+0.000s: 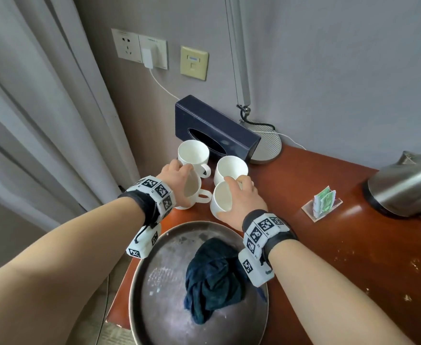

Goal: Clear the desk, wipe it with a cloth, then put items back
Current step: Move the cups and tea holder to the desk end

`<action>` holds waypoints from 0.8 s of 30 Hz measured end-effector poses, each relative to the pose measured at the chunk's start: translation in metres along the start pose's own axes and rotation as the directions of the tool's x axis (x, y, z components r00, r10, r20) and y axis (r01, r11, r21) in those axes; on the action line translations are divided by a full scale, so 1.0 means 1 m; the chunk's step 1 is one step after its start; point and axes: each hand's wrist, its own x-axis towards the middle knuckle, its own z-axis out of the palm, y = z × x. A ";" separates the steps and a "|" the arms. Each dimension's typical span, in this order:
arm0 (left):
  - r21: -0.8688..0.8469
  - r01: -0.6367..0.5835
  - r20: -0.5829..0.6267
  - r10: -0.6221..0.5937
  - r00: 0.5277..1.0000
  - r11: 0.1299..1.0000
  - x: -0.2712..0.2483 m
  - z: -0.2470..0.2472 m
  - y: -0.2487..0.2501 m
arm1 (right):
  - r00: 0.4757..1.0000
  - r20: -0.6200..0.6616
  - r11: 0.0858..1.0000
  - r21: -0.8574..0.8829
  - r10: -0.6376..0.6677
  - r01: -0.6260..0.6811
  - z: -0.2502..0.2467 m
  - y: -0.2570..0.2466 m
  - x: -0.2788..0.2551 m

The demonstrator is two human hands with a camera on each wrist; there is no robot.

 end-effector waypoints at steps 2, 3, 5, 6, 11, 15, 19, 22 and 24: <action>0.003 -0.004 0.013 0.003 1.000 1.000 0.003 -0.001 -0.002 | 1.000 -0.001 1.000 -0.016 -0.004 0.004 0.001 -0.002 0.002; 0.005 -0.007 0.018 0.007 1.000 1.000 0.004 -0.001 -0.003 | 1.000 0.001 1.000 -0.019 -0.004 0.004 0.002 -0.003 0.002; 0.021 -0.018 0.026 0.017 1.000 1.000 0.005 -0.001 -0.004 | 1.000 0.004 1.000 -0.024 -0.006 0.007 0.002 -0.004 0.003; 0.035 -0.026 0.031 0.024 0.999 0.999 0.005 -0.002 -0.004 | 1.000 0.008 1.000 -0.022 -0.011 0.011 0.002 -0.003 0.004; 0.104 -0.085 0.065 0.078 0.995 0.991 0.006 -0.005 -0.009 | 0.997 0.057 0.998 -0.009 -0.055 0.056 0.003 0.001 0.004; 0.172 -0.119 0.087 0.105 0.991 0.978 0.005 -0.003 -0.012 | 0.995 0.057 0.996 -0.016 -0.081 0.082 0.005 0.003 0.002; 0.204 -0.119 0.082 0.104 0.991 0.972 0.006 0.003 -0.012 | 0.995 0.058 0.997 -0.016 -0.079 0.080 0.004 0.005 -0.001; 0.158 -0.093 0.086 0.080 0.993 0.983 0.006 0.005 -0.009 | 0.995 0.064 0.997 0.001 -0.072 0.072 0.003 0.006 -0.003; 0.134 -0.085 0.090 0.074 0.993 0.987 0.005 0.006 -0.007 | 0.997 0.054 0.998 0.008 -0.058 0.057 0.004 0.003 -0.003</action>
